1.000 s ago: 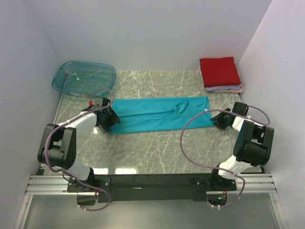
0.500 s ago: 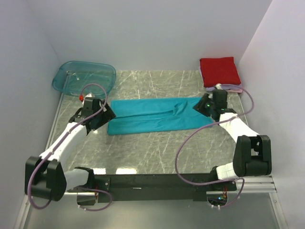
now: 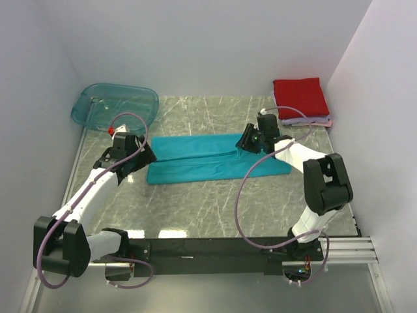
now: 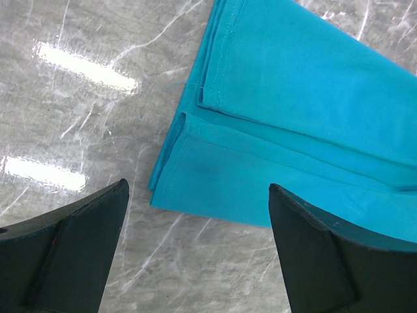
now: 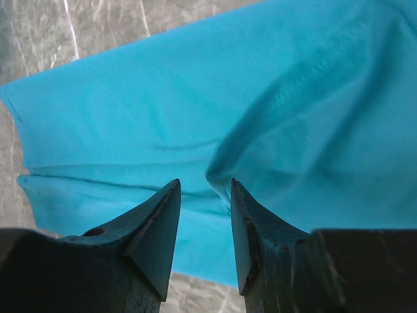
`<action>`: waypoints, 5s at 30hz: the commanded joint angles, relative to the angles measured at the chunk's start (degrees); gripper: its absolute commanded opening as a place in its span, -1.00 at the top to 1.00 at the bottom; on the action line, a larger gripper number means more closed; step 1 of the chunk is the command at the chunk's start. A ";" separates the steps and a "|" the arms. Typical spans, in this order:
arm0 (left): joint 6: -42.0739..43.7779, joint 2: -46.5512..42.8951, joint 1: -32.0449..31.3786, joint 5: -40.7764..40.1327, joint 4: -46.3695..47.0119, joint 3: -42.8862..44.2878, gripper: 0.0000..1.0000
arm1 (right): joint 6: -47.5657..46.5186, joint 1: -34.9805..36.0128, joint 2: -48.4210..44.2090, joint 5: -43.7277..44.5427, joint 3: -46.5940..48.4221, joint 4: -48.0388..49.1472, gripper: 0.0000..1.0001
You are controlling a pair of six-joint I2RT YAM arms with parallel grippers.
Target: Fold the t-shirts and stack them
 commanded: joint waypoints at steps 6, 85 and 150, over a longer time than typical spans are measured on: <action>1.06 -0.78 0.83 1.77 2.34 0.65 -0.88 | 0.88 2.75 6.23 -0.32 7.62 0.78 0.11; 7.83 48.26 -10.94 -1.13 -17.86 47.23 -0.61 | 6.60 -12.36 -14.77 -3.30 -17.51 -1.07 -0.06; -36.92 5.47 -15.26 12.78 -8.09 2.92 -0.76 | -15.54 13.08 -0.95 -2.27 15.20 -16.09 -0.01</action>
